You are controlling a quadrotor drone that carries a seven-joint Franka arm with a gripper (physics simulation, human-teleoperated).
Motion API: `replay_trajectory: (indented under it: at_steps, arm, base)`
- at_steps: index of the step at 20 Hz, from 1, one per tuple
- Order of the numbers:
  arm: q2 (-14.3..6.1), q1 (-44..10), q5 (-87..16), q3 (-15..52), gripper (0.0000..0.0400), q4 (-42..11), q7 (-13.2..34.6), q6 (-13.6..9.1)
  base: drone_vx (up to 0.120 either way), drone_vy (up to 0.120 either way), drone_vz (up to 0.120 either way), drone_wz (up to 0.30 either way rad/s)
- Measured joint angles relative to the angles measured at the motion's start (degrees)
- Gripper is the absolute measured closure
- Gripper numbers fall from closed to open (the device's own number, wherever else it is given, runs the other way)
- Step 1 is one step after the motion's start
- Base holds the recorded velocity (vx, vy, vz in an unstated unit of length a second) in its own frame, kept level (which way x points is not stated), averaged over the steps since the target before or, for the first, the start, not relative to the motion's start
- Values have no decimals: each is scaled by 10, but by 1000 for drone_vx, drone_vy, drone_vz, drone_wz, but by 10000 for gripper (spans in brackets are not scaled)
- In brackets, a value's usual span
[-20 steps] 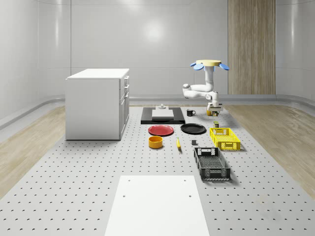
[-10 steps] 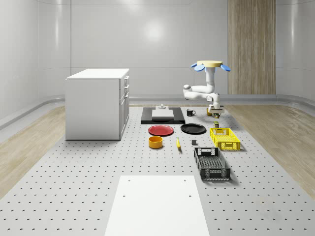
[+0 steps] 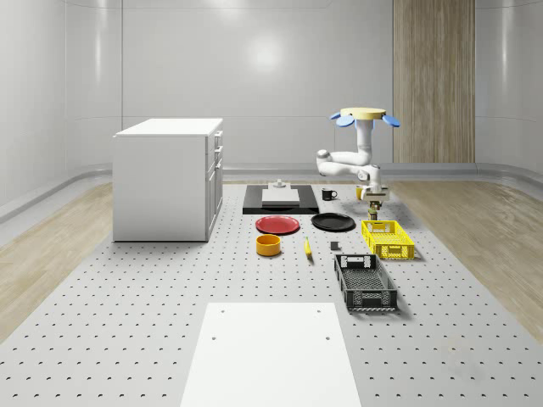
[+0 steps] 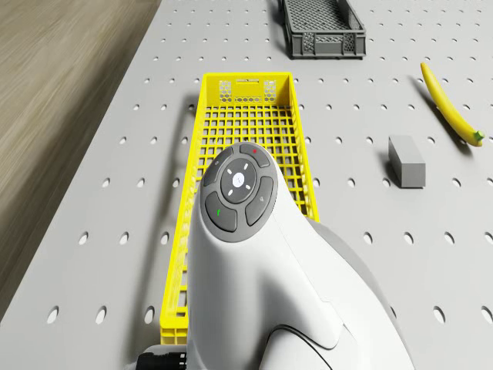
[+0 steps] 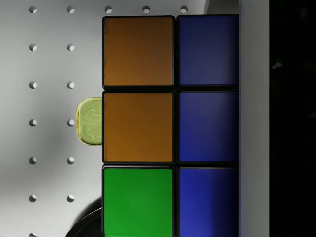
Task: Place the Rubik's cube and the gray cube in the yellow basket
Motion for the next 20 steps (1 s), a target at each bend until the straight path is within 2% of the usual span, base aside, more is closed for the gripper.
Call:
replay_trajectory:
  at_steps: [20]
  arm:
    - [-14, -3, 6, 2, 75, 1, 3, 13]
  base:
    - [120, 0, 0, 0]
